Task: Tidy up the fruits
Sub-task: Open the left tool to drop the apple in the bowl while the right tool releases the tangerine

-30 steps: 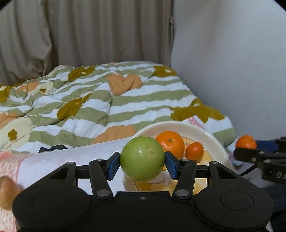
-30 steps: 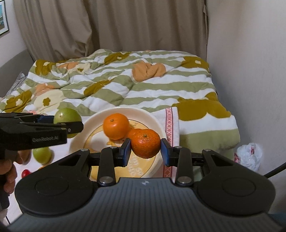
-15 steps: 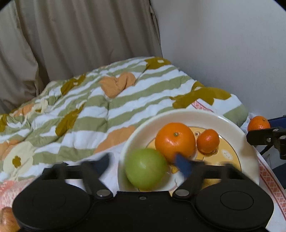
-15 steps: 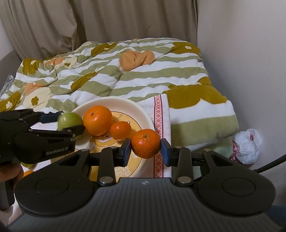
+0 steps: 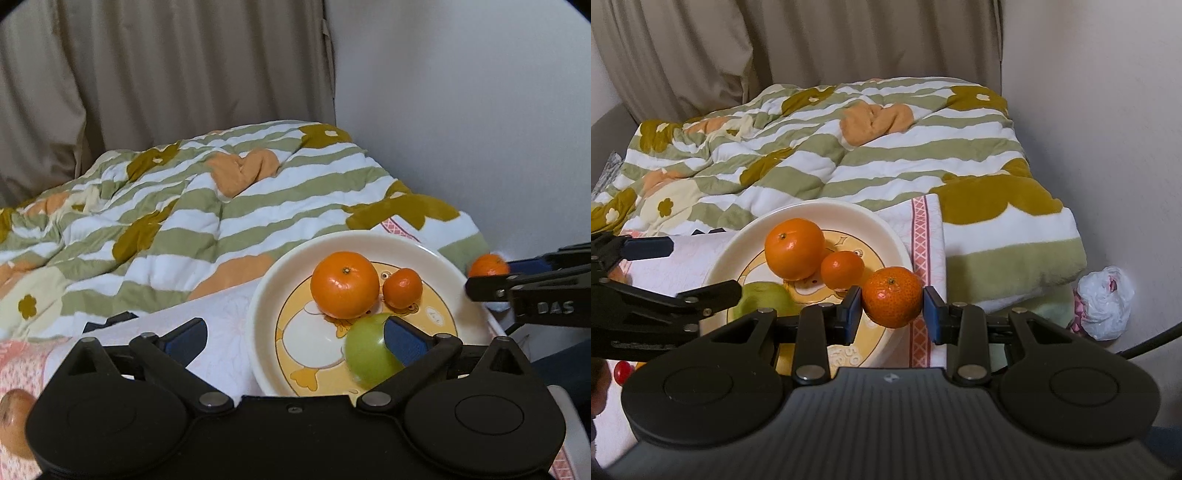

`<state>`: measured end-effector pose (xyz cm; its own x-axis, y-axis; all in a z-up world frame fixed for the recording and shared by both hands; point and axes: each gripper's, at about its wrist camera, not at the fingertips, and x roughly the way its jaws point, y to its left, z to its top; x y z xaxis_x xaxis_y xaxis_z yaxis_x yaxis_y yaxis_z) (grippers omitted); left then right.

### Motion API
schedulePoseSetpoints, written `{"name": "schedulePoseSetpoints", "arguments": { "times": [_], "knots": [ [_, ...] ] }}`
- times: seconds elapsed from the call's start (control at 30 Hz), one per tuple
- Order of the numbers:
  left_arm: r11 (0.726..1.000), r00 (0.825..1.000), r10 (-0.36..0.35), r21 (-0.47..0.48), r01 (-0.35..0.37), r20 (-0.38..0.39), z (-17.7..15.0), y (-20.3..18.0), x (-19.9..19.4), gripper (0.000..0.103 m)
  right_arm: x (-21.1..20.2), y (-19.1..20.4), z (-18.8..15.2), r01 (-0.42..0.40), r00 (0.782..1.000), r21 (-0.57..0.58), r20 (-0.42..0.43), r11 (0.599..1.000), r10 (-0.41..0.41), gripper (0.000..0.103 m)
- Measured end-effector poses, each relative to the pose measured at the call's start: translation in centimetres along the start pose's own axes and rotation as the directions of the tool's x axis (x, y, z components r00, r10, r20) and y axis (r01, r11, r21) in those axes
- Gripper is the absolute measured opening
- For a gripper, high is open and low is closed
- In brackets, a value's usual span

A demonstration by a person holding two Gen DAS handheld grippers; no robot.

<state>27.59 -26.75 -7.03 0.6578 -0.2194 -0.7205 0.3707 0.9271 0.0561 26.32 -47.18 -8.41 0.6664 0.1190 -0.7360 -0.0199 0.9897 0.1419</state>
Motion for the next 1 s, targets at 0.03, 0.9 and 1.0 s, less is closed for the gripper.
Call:
{"name": "schedulePoseSetpoints", "arguments": {
  "times": [0.03,0.9,1.0],
  "knots": [
    [1.000,1.000,-0.002,-0.009,0.002,0.000,-0.1,0.2,-0.3,0.103,0.1,0.2,0.0,-0.004,1.000,-0.008,-0.001,1.000,0.004,0.050],
    [0.996,1.000,0.009,-0.091,-0.010,-0.012,-2.4,1.4,-3.5,0.103,0.1,0.5,-0.3,-0.037,0.998,-0.019,0.050,0.999,0.038,0.102],
    [0.995,1.000,0.011,-0.103,-0.011,-0.003,-2.5,1.3,-4.2,0.103,-0.8,0.4,-0.3,-0.028,0.998,-0.015,0.056,0.999,0.029,0.102]
  ]
}}
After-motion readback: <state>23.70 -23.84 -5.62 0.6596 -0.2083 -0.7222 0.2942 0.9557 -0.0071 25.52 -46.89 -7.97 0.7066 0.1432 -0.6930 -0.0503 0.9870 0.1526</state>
